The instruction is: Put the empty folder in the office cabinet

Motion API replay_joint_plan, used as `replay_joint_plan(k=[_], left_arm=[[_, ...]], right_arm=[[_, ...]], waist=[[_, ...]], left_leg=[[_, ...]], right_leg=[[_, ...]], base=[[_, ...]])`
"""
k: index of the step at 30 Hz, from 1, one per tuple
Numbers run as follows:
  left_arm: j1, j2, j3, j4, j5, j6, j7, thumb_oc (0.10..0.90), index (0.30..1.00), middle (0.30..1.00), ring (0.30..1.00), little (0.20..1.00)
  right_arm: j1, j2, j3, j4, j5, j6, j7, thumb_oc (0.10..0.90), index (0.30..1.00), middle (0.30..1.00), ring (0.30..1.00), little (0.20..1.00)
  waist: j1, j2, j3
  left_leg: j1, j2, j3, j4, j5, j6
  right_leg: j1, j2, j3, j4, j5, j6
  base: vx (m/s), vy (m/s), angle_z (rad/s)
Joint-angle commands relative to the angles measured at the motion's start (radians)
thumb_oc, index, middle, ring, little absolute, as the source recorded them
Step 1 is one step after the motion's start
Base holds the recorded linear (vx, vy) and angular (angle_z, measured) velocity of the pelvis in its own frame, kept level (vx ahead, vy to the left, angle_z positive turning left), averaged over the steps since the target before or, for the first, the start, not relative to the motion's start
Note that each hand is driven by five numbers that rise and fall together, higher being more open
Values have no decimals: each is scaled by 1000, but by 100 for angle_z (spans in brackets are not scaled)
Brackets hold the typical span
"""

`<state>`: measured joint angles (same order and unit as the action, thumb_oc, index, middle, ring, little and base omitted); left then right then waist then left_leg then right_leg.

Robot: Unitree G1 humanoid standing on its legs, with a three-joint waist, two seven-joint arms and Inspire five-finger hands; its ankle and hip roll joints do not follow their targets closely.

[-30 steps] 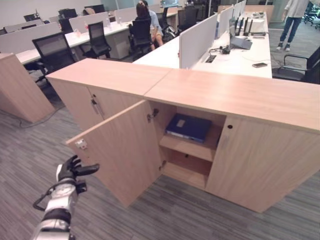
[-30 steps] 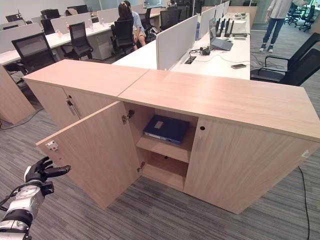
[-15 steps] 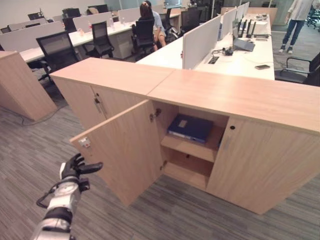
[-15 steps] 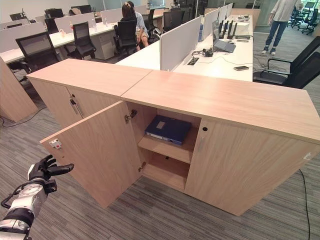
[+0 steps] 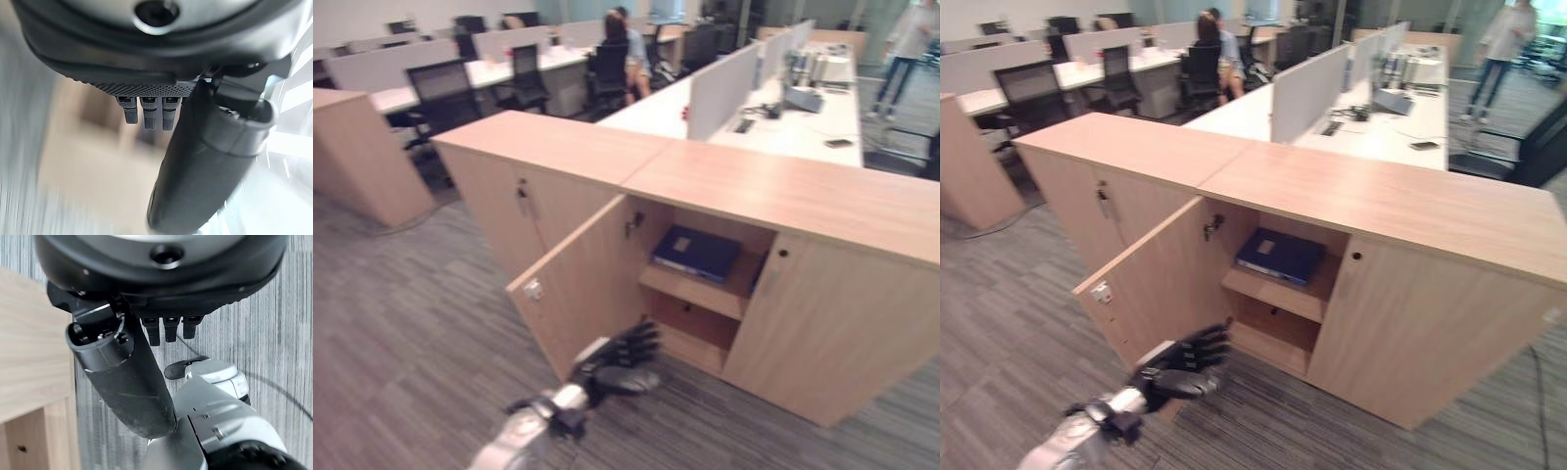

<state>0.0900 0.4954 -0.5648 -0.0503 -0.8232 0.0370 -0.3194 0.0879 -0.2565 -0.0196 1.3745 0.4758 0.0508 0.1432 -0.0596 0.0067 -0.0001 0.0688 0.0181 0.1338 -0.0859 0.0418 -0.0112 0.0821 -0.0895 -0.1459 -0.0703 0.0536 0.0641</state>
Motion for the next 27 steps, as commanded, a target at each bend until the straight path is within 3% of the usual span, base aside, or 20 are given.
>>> replay_joint_plan(k=[1,14,27], left_arm=[[-182,-13,120,-80,-85,-77,-39,800,900,900,900,900],[-174,-18,45,-76,-66,-69,-47,800,900,900,900,900],[71,46,218,173,134,-44,-40,800,900,900,900,900]], right_arm=[[-30,22,37,49,14,-8,15,800,900,900,900,900],[-42,33,77,47,4,-16,4,800,900,900,900,900],[-35,16,40,50,8,-7,9,800,900,900,900,900]], waist=[[-22,-2,-15],[-26,-6,-12],[-3,8,-8]], left_leg=[[34,28,-31,-1,-69,-42],[31,26,-33,-1,-70,-39],[27,24,-36,-1,-67,-39]], right_leg=[[29,25,12,-6,-76,45],[24,26,14,-4,-76,44],[25,24,8,-9,-77,44]], base=[[-6,-1,-21],[-1,-1,-2],[0,0,0]])
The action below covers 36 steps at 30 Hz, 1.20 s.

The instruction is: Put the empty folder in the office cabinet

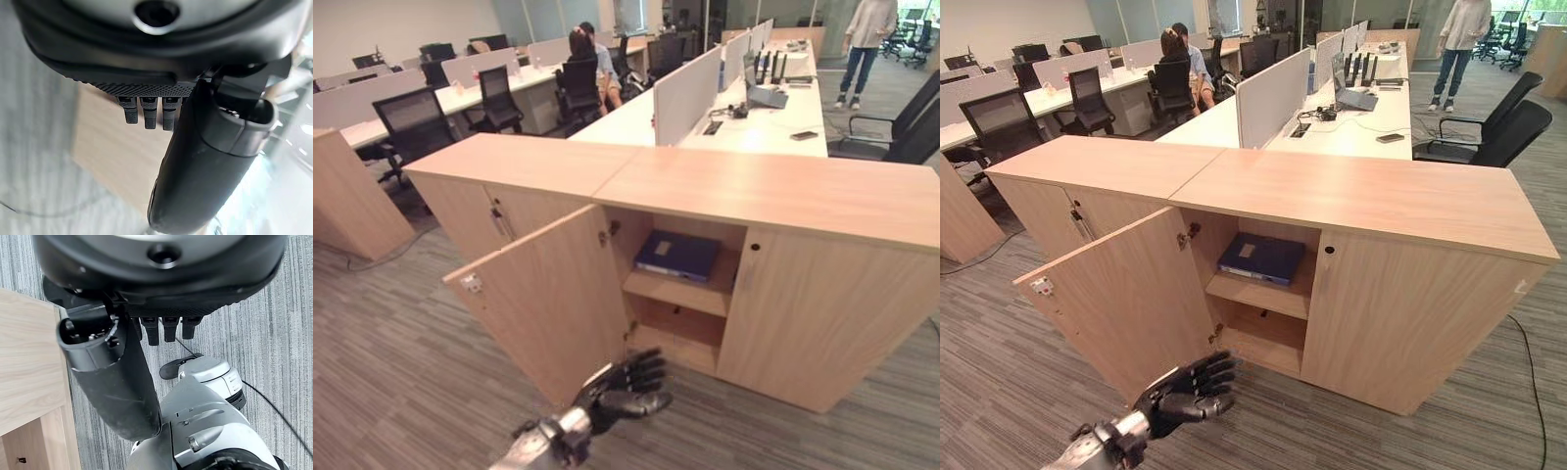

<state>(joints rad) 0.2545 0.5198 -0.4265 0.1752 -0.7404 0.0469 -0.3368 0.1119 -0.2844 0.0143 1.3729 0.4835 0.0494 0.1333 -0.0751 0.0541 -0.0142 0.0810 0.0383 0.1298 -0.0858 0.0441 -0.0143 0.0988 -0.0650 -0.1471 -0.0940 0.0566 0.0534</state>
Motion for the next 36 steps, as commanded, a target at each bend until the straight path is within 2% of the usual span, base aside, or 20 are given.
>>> replay_joint_plan(k=[1,3,6,8,9,10,14,17,18,20,21,22,24,26,29,30,31,33,35,36], left_arm=[[-74,18,103,-5,73,-55,-14,800,900,900,900,900],[-44,4,141,71,103,-52,4,800,900,900,900,900],[-22,-48,256,220,138,-50,73,800,900,900,900,900],[-26,-62,325,277,197,-64,104,800,900,900,900,900],[-26,-62,325,277,197,-64,104,800,900,900,900,900],[-43,-72,400,340,216,-66,154,800,900,900,900,900],[-87,-84,532,409,211,-83,242,800,900,900,900,900],[-120,-73,566,428,208,-92,272,800,900,900,900,900],[-171,-48,577,447,202,-101,300,800,900,900,900,900],[-210,-23,582,441,211,-113,324,800,900,900,900,900],[-254,-7,585,470,207,-125,346,800,900,900,900,900],[-256,-7,584,472,207,-125,346,800,900,900,900,900],[-278,21,601,482,197,-130,365,800,900,900,900,900],[-309,43,599,476,182,-140,387,800,900,900,900,900],[-334,46,611,473,167,-143,400,800,900,900,900,900],[-342,54,617,467,158,-147,404,800,900,900,900,900],[-342,54,616,467,157,-147,404,800,900,900,900,900],[-336,71,630,451,154,-145,403,800,900,900,900,900],[-335,86,639,455,155,-143,403,800,900,900,900,900],[-352,116,641,476,171,-141,406,800,900,900,900,900]], right_arm=[[-60,40,3,51,0,-6,19,800,900,900,900,900],[-59,32,-3,47,1,-6,18,800,900,900,900,900],[-54,27,-15,32,6,-7,17,800,900,900,900,900],[-47,24,-22,9,3,-11,19,800,900,900,900,900],[-47,24,-22,9,3,-11,19,800,900,900,900,900],[-40,19,-27,-4,-7,-10,16,800,900,900,900,900],[-31,18,-34,-21,-17,6,24,800,900,900,900,900],[-30,17,-35,-28,-14,14,26,800,900,900,900,900],[-40,10,-35,-46,-3,17,27,800,900,900,900,900],[-56,-3,-31,-59,7,12,20,800,900,900,900,900],[-69,-20,-27,-59,5,10,12,800,900,900,900,900],[-70,-20,-28,-59,5,10,12,800,900,900,900,900],[-69,-39,-29,-62,-6,12,11,800,900,900,900,900],[-69,-54,-36,-66,1,10,7,800,900,900,900,900],[-69,-52,-50,-67,15,10,13,800,900,900,900,900],[-63,-57,-68,-54,22,18,21,800,900,900,900,900],[-62,-57,-68,-54,22,18,22,800,900,900,900,900],[-57,-46,-73,-28,7,31,39,800,900,900,900,900],[-59,-44,-72,-21,1,34,43,800,900,900,900,900],[-70,-38,-66,-19,-1,35,46,800,900,900,900,900]], waist=[[15,-40,6],[19,-38,5],[26,-38,5],[28,-40,4],[28,-40,4],[29,-41,2],[33,-42,5],[34,-41,13],[32,-42,43],[36,-49,77],[44,-52,92],[44,-52,92],[58,-58,86],[66,-40,87],[59,-2,67],[55,10,47],[56,9,48],[63,13,29],[68,11,23],[73,12,16]], left_leg=[[13,4,-33,-1,-69,-35],[11,4,-34,-1,-67,-35],[9,3,-38,-1,-64,-33],[9,3,-41,-1,-63,-33],[9,3,-41,-1,-63,-33],[7,2,-43,-1,-61,-35],[4,4,-51,-1,-56,-41],[4,6,-59,-1,-54,-44],[-38,13,-64,80,-66,-53],[-140,18,-65,237,-81,-73],[-200,42,-64,274,-34,-89],[-202,42,-65,275,-34,-89],[-228,73,-78,208,7,-82],[-239,96,-108,96,69,-94],[-186,111,-95,12,82,-104],[-169,90,-89,24,62,-96],[-168,89,-88,25,61,-95],[-147,45,-70,50,18,-69],[-136,32,-57,51,4,-59],[-116,8,-31,45,-17,-39]], right_leg=[[6,-1,8,14,-80,54],[4,-1,7,14,-79,55],[5,-1,4,14,-81,53],[7,-2,3,14,-83,52],[8,-2,3,14,-83,52],[7,-2,1,13,-84,50],[9,-2,-6,22,-89,44],[0,-2,-7,48,-100,38],[-23,-9,-7,107,-128,21],[-43,-21,-12,144,-148,0],[-37,-29,-18,134,-155,0],[-37,-29,-19,134,-155,0],[-32,-43,-11,127,-156,16],[-29,-49,4,139,-172,31],[-19,-57,21,152,-189,52],[-1,-89,26,142,-178,67],[1,-91,27,141,-177,68],[20,-146,40,124,-159,96],[19,-164,48,124,-149,106],[8,-195,52,130,-129,126]], base=[[0,0,0],[0,0,0],[0,0,0],[5,2,2],[11,0,12],[7,-8,10],[5,-8,3],[-23,-16,13],[-136,-11,20],[-162,15,27],[-71,45,36],[23,82,26],[126,102,15],[148,182,-6],[197,266,-4],[221,286,-18],[225,284,-22],[207,297,-20],[156,270,-25],[131,266,-23]])
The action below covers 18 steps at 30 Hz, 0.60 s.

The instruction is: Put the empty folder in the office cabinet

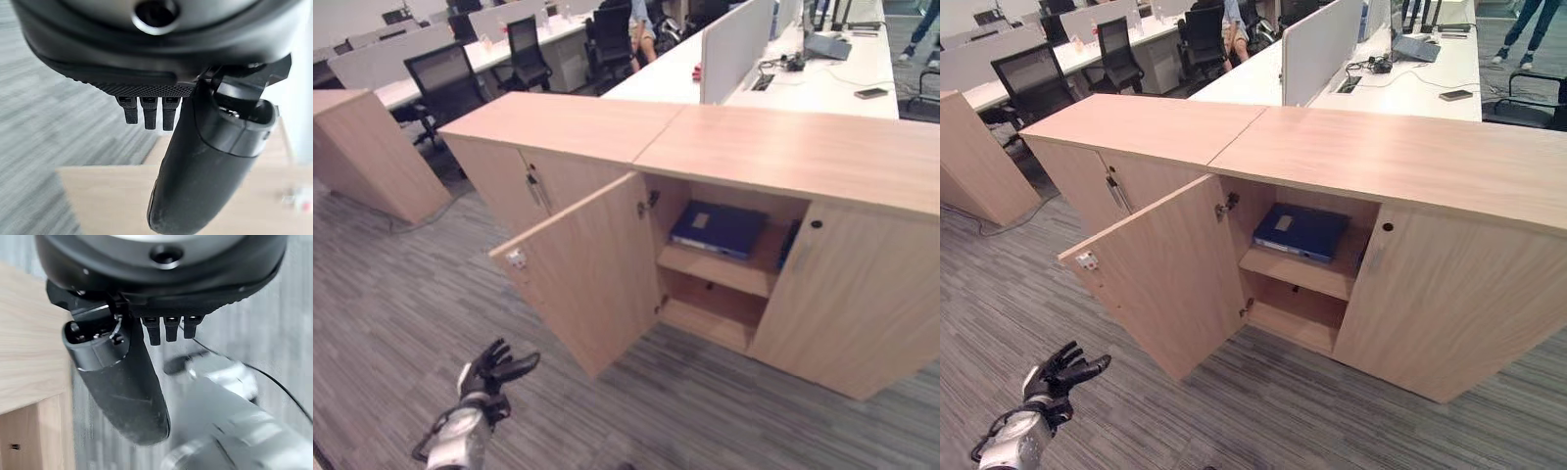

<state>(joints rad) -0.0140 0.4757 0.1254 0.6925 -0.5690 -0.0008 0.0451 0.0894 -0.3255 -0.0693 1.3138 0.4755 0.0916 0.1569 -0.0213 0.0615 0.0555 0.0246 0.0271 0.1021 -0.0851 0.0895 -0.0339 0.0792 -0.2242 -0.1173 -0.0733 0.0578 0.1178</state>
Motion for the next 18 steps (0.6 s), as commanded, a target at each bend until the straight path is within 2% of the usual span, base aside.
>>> replay_joint_plan(k=[1,2,7,9,12,15,18], left_arm=[[-85,161,88,-40,-1,-94,24,800,900,900,900,900],[-117,199,87,-7,0,-92,25,800,900,900,900,900],[-209,271,58,59,-23,-92,24,800,900,900,900,900],[-287,310,23,99,-40,-88,18,800,900,900,900,900],[-346,327,-13,123,-47,-89,11,800,900,900,900,900],[-455,346,-89,156,-48,-88,-9,800,900,900,900,900],[-503,330,-142,72,-82,-102,-27,800,900,900,900,900]], right_arm=[[-48,4,17,40,8,-7,22,800,900,900,900,900],[-54,12,25,35,13,-8,24,800,900,900,900,900],[-58,23,42,31,14,-7,26,800,900,900,900,900],[-55,22,45,38,16,-5,28,800,900,900,900,900],[-54,24,46,38,19,-5,26,800,900,900,900,900],[-53,19,53,39,22,-5,29,800,900,900,900,900],[-55,19,51,42,26,-7,26,800,900,900,900,900]], waist=[[22,3,-53],[21,3,-61],[18,-4,-73],[7,-10,-84],[-1,-17,-86],[-15,-23,-90],[-22,-29,-90]], left_leg=[[-59,18,0,44,-63,-19],[-41,-2,18,30,-75,-3],[-16,-39,38,6,-89,19],[-7,-60,48,-2,-101,30],[-6,-70,53,-2,-109,35],[2,-84,63,-2,-122,43],[12,-93,72,-2,-133,51]], right_leg=[[26,-37,25,109,-130,63],[15,-57,27,119,-109,78],[4,-91,27,130,-60,104],[-4,-111,14,133,-27,118],[-12,-122,2,141,-11,126],[-20,-139,-16,151,19,136],[-27,-150,-30,156,41,141]], base=[[138,337,-40],[63,159,-37],[81,175,-28],[52,129,-9],[26,95,-6],[19,67,-12],[16,49,-4]])
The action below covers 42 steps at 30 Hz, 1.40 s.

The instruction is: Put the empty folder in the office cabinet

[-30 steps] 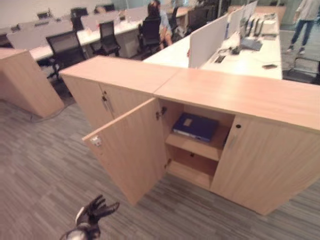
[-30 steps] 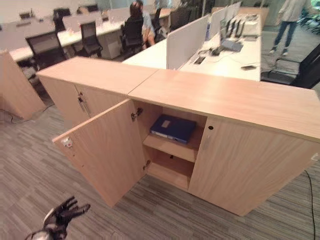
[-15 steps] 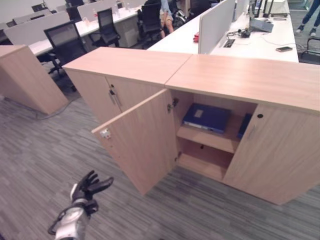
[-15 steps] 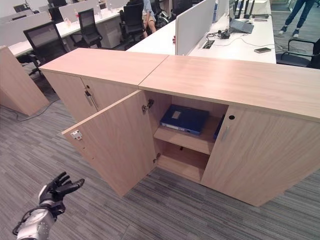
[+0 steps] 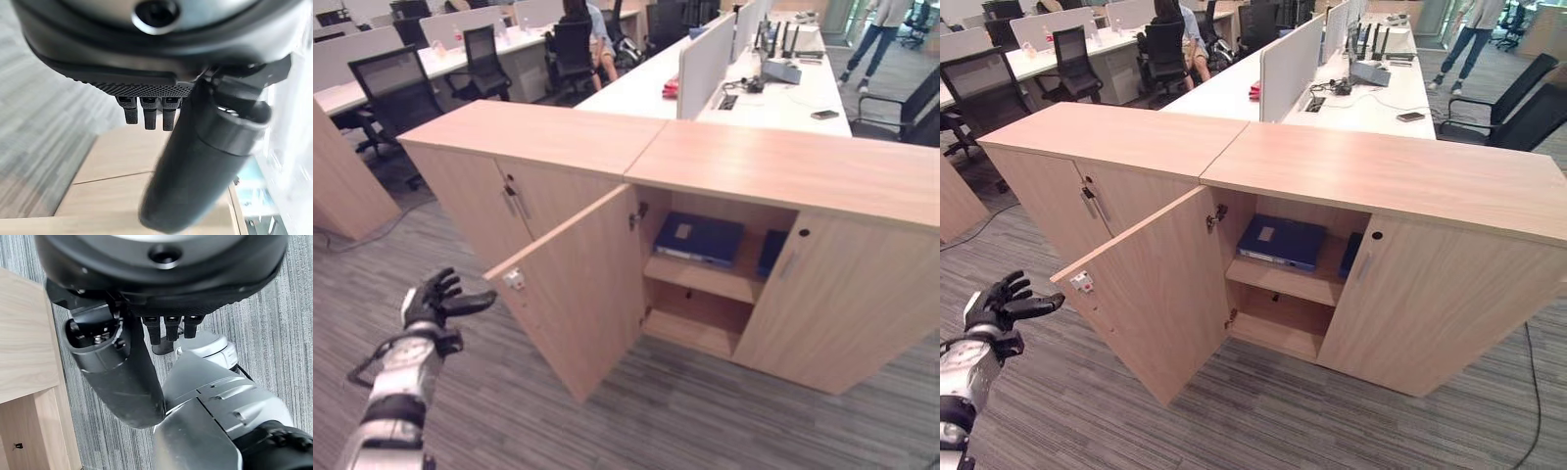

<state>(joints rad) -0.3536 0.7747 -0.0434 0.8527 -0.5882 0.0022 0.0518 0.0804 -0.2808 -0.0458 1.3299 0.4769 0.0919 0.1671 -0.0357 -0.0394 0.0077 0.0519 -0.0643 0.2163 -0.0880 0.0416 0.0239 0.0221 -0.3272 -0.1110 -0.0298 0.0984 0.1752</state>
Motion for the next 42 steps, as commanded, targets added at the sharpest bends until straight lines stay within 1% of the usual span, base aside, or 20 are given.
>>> replay_joint_plan(k=[1,9,10,11,12,13,16,17,18,19,25,30,34,35,36,37,38,39,40,42], left_arm=[[-163,31,26,-89,-63,-105,-33,800,900,900,900,900],[-140,-4,-58,-289,-101,-102,-113,800,900,900,900,900],[-118,-3,-63,-325,-112,-96,-130,800,900,900,900,900],[-84,10,-77,-376,-141,-91,-181,800,900,900,900,900],[-83,10,-76,-376,-141,-90,-182,800,900,900,900,900],[-56,22,-91,-416,-171,-87,-218,800,900,900,900,900],[-53,25,-101,-433,-182,-87,-234,800,900,900,900,900],[-37,31,-128,-489,-224,-85,-281,800,900,900,900,900],[-36,31,-127,-490,-225,-84,-281,800,900,900,900,900],[-25,41,-145,-535,-261,-83,-318,800,900,900,900,900],[7,76,-158,-614,-304,-82,-388,800,900,900,900,900],[3,64,-148,-603,-291,-94,-388,800,900,900,900,900],[-33,11,-171,-624,-281,-108,-372,800,900,900,900,900],[-42,3,-186,-656,-279,-110,-376,800,900,900,900,900],[-55,-17,-234,-763,-274,-114,-391,800,900,900,900,900],[-55,-17,-235,-764,-273,-113,-390,800,900,900,900,900],[-57,-35,-260,-813,-279,-116,-401,800,900,900,900,900],[-57,-94,-327,-908,-301,-108,-425,800,900,900,900,900],[-58,-94,-327,-908,-301,-108,-425,800,900,900,900,900],[-56,-189,-407,-971,-331,-90,-444,800,900,900,900,900]], right_arm=[[-45,-26,27,26,25,-7,16,800,900,900,900,900],[-41,-16,9,46,33,0,31,800,900,900,900,900],[-39,-14,6,48,35,1,35,800,900,900,900,900],[-36,-11,4,54,31,4,44,800,900,900,900,900],[-36,-11,4,54,31,4,44,800,900,900,900,900],[-32,-4,1,67,30,7,55,800,900,900,900,900],[-32,-2,0,76,31,7,58,800,900,900,900,900],[-32,1,-4,87,32,6,68,800,900,900,900,900],[-32,1,-4,87,32,6,68,800,900,900,900,900],[-33,3,-7,90,35,3,72,800,900,900,900,900],[-33,9,-9,96,34,-2,88,800,900,900,900,900],[-31,11,-8,102,31,-3,99,800,900,900,900,900],[-35,12,-6,106,37,-3,97,800,900,900,900,900],[-36,12,-5,106,38,-3,97,800,900,900,900,900],[-40,17,-1,109,36,-4,94,800,900,900,900,900],[-40,17,-2,109,36,-4,94,800,900,900,900,900],[-42,20,2,111,36,-4,94,800,900,900,900,900],[-44,33,16,122,29,-1,95,800,900,900,900,900],[-44,33,15,122,29,-1,95,800,900,900,900,900],[-51,45,29,131,23,4,92,800,900,900,900,900]], waist=[[-7,71,-43],[-10,59,-45],[-9,59,-46],[-7,57,-47],[-8,57,-47],[-8,54,-48],[-9,52,-49],[-9,47,-51],[-9,47,-51],[-10,44,-51],[-13,38,-51],[-16,30,-53],[-23,26,-53],[-24,26,-52],[-26,25,-51],[-26,25,-51],[-27,22,-49],[-32,17,-45],[-31,18,-47],[-38,14,-41]], left_leg=[[-15,-1,-42,1,-85,-7],[-2,-5,-34,1,-93,-3],[-3,-5,-34,1,-93,-3],[-2,-6,-34,1,-97,-2],[-2,-6,-34,1,-97,-2],[1,-7,-35,1,-99,-1],[1,-7,-36,1,-100,-1],[3,-10,-38,1,-102,-1],[3,-10,-38,1,-102,-1],[2,-10,-39,1,-103,-2],[4,-9,-40,1,-105,-1],[9,-9,-38,1,-105,-2],[10,-9,-40,1,-103,-3],[10,-9,-42,1,-103,-3],[9,-11,-45,1,-102,-2],[9,-11,-45,1,-102,-2],[8,-12,-45,1,-103,-2],[13,-14,-47,1,-107,-1],[10,-14,-46,1,-105,-1],[13,-17,-48,1,-109,2]], right_leg=[[30,-47,-37,113,0,84],[38,-55,-61,107,37,87],[38,-55,-64,106,41,87],[38,-56,-68,104,43,87],[38,-56,-68,104,43,87],[39,-57,-69,103,43,87],[42,-58,-71,102,44,87],[44,-59,-74,102,49,87],[45,-59,-74,102,49,87],[42,-60,-74,103,54,87],[38,-60,-77,108,59,87],[39,-58,-74,109,66,87],[40,-57,-71,112,68,87],[40,-57,-72,113,67,87],[39,-57,-73,115,68,87],[39,-57,-74,115,67,87],[38,-58,-73,116,70,87],[43,-58,-74,119,67,87],[40,-58,-73,116,70,87],[42,-58,-72,119,68,87]], base=[[10,15,5],[3,-5,4],[-5,-3,7],[-2,-2,6],[-2,-10,5],[0,0,0],[0,0,0],[0,0,0],[-1,-17,-6],[-6,-7,-4],[-3,-3,3],[5,-7,6],[0,0,0],[0,0,0],[0,0,0],[-4,12,4],[4,3,11],[-1,4,14],[1,6,16],[-6,5,14]])
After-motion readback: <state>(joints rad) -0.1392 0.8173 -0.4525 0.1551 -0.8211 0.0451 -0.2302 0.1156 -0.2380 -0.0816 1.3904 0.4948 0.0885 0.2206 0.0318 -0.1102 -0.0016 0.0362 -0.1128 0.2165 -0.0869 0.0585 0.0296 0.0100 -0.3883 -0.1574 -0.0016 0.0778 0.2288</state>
